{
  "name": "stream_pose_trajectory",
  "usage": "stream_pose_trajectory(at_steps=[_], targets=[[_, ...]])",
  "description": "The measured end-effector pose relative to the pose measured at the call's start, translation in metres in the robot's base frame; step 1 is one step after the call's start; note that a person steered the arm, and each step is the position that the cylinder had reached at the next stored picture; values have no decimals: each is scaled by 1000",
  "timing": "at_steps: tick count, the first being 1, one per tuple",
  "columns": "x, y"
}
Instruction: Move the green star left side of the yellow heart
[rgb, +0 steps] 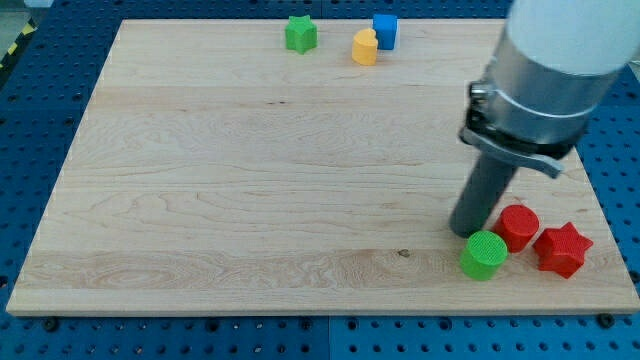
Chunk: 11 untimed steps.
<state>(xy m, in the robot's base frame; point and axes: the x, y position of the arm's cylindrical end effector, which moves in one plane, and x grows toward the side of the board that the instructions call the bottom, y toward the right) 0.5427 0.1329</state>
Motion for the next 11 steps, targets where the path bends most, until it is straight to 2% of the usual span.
stream_pose_trajectory(at_steps=[1,2,4,6,7,10,11], targets=[[-22,-57],[-67,-118],[-195,-229],[-336,-228],[-351,-221],[-349,-157],[-342,-155]])
